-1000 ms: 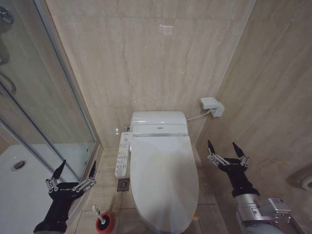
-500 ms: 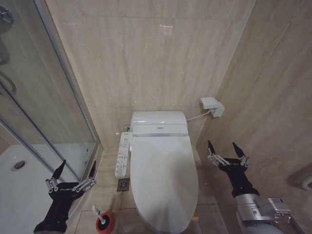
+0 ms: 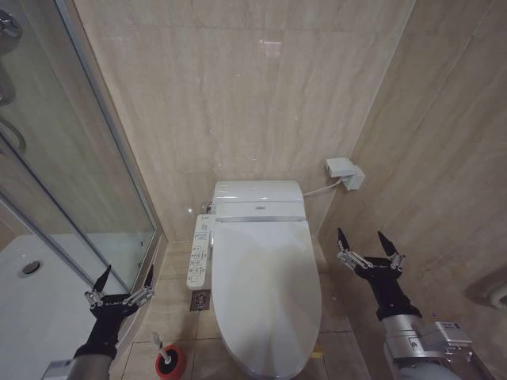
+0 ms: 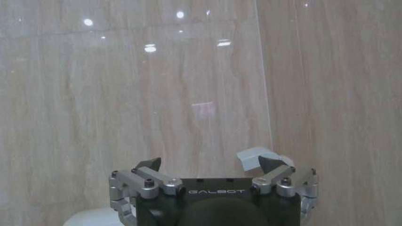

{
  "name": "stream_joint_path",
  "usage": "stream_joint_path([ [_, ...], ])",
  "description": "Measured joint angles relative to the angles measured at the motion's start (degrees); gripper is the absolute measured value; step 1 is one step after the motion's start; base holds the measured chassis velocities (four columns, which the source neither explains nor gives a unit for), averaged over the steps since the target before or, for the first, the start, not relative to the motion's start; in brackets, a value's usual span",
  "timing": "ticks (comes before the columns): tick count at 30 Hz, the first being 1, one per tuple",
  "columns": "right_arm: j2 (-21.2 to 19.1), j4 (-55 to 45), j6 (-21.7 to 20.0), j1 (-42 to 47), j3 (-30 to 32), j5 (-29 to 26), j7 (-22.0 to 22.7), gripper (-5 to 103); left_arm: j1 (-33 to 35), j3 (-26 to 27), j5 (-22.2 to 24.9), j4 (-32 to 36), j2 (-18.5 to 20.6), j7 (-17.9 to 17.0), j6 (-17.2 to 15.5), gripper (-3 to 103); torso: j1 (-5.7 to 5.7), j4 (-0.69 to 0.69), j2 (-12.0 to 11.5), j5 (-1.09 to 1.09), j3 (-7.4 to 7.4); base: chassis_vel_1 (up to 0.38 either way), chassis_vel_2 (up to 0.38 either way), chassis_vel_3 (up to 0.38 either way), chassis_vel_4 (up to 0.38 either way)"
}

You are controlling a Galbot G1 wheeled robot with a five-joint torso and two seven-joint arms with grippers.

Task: Open the toilet lid, clean the toilet bowl with a toilet brush, close the toilet lid, and flush.

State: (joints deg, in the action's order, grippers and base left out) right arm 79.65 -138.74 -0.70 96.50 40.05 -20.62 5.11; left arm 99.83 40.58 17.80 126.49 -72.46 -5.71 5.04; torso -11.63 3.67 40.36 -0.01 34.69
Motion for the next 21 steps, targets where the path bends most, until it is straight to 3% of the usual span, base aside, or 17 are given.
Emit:
stream_joint_path([
  [5, 0.00, 0.02, 0.02, -0.01, 0.00, -0.02, -0.01, 100, -5.83, -0.75, 1.14, -7.93, 0.83, -0.26, -0.37, 101, 0.00, 0.00, 0.00, 0.00, 0.00, 0.000, 0.000, 0.000, 0.000],
  [6, 0.00, 0.02, 0.02, -0.01, 0.00, -0.02, -0.01, 100, -7.21, -0.93, 1.40, -9.88, 1.02, -0.31, -0.45, 89, 0.00, 0.00, 0.00, 0.00, 0.00, 0.000, 0.000, 0.000, 0.000],
  [13, 0.00, 0.03, 0.03, -0.01, 0.00, -0.03, 0.01, 100, -14.14, -1.82, 2.72, -19.29, 1.99, -0.61, -0.91, 89, 0.00, 0.00, 0.00, 0.00, 0.00, 0.000, 0.000, 0.000, 0.000],
  [14, -0.01, 0.03, 0.03, -0.01, 0.00, -0.03, -0.01, 100, -15.26, -1.99, 2.94, -20.86, 2.16, -0.65, -0.97, 95, 0.00, 0.00, 0.00, 0.00, 0.00, 0.000, 0.000, 0.000, 0.000],
  [17, -0.01, 0.03, 0.03, -0.02, 0.00, -0.04, 0.02, 100, -19.13, -2.46, 3.67, -26.07, 2.68, -0.84, -1.22, 95, 0.00, 0.01, 0.00, 0.00, 0.00, 0.000, 0.000, 0.000, 0.000],
  [21, -0.01, 0.03, 0.03, -0.01, 0.00, -0.04, 0.00, 100, -20.18, -2.75, 4.02, -27.28, 2.91, -0.84, -1.27, 97, 0.00, -0.03, 0.00, 0.01, 0.01, 0.000, 0.000, 0.000, 0.000],
])
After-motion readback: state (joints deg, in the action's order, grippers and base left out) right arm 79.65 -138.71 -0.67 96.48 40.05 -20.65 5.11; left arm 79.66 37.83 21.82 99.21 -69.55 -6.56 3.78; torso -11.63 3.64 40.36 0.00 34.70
